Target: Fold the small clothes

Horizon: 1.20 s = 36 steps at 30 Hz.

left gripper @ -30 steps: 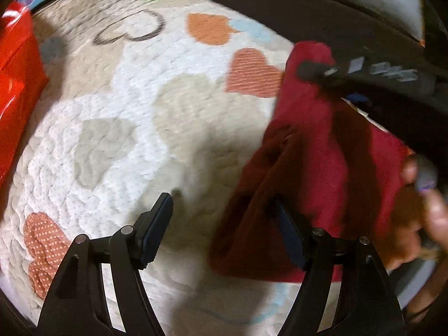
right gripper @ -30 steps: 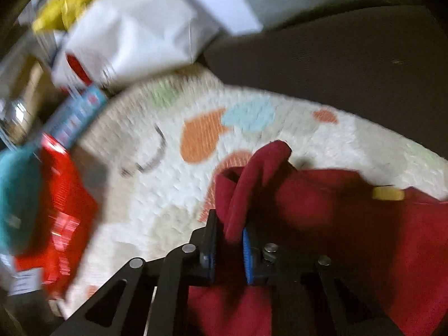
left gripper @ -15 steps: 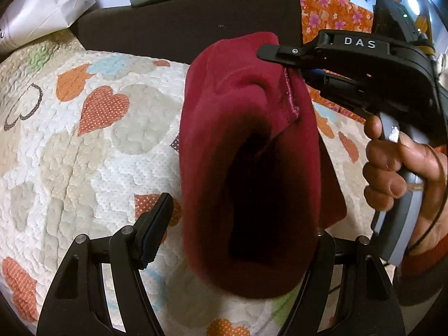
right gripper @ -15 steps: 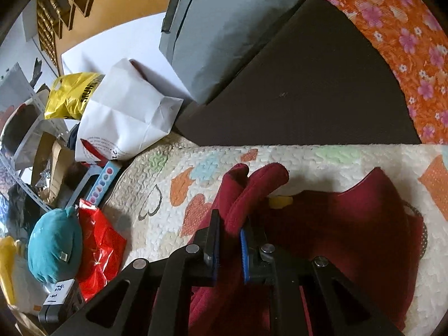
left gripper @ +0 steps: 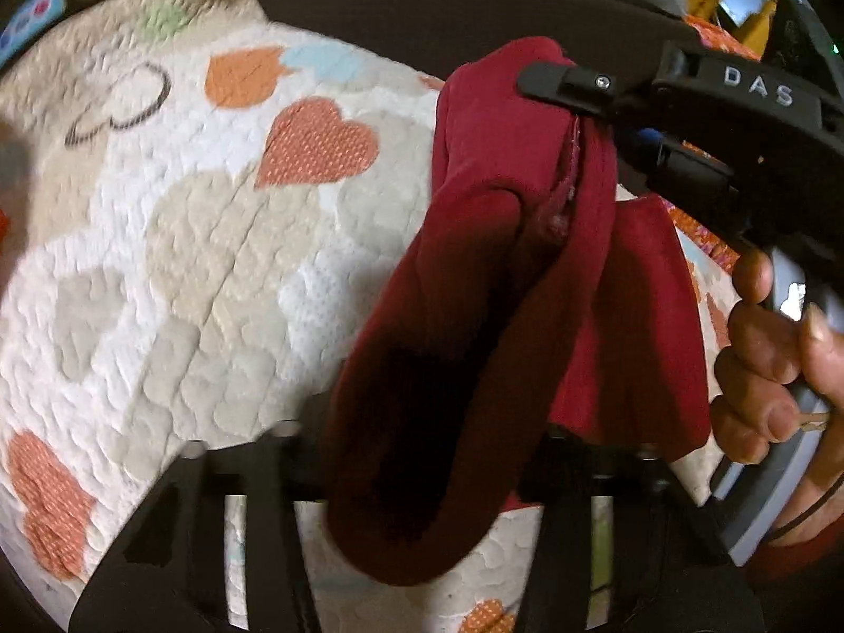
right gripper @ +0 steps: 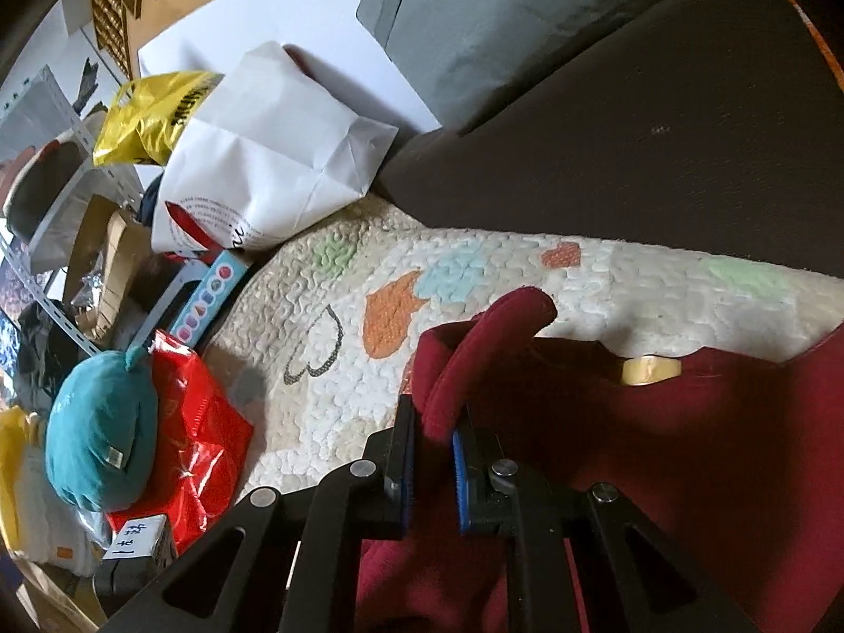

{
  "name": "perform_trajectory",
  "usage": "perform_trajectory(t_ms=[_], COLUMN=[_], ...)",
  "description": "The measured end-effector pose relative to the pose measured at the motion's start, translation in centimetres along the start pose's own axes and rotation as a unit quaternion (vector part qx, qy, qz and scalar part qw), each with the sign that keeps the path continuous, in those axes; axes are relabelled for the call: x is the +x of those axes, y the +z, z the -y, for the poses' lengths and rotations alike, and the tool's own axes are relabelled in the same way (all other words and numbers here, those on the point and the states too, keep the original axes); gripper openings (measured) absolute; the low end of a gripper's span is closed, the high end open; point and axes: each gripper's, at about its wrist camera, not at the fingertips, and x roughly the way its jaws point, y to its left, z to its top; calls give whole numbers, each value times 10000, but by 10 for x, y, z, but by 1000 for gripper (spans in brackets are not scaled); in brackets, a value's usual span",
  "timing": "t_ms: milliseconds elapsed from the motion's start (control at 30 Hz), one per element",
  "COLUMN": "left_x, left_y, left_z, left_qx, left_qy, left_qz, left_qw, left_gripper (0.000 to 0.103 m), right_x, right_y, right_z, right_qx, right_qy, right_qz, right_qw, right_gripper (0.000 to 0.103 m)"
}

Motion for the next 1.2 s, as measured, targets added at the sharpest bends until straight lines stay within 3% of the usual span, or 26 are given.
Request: perform_trajectory(t_ms=[100,300,433,567,667,733,933,1033,1133,1200], left_x=[-2,-7,5,8,11,11,11,11,6,3], left_y=[0,-19,-22,-21,-15,-14,-19,-11,4,14], left_z=[-3,-21,-48,-65,-67,-62,-54,-57,-64,-69], left_qx=[18,-303,-788,-1051,-1020,-1009,-1019,-1109,-1287,-1392], left_qy=[28,21,-67,-296,-233,-189,-260,-295,-275,-239], left_qz=[27,40,-274,-449,-418,-367,-447,-497,-329,-41], left_qw=[10000,9995,9965,9930,9936,9940,9934,9921,9908,9900], left_gripper=[22,18,18,18,18,18,18,26,46,70], right_x=[12,48,88,67,49,49,59,41,15,1], right_y=[-3,-7,-13,-13,-11,-8,-13,-26,-38,-43], right_z=[4,-8,-20,-3,1,-3,-20,-14,6,24], right_qx=[72,249,254,574,465,364,-246,-639,-609,-386], right_qy=[-82,253,598,1036,788,588,-457,-823,-929,-872], right_qz=[-77,-335,-910,-603,-524,-613,-943,-867,-708,-668], right_qw=[9999,9988,9937,9911,9944,9957,9942,9908,9913,9932], right_gripper=[11,11,18,26,35,48,49,49,49,49])
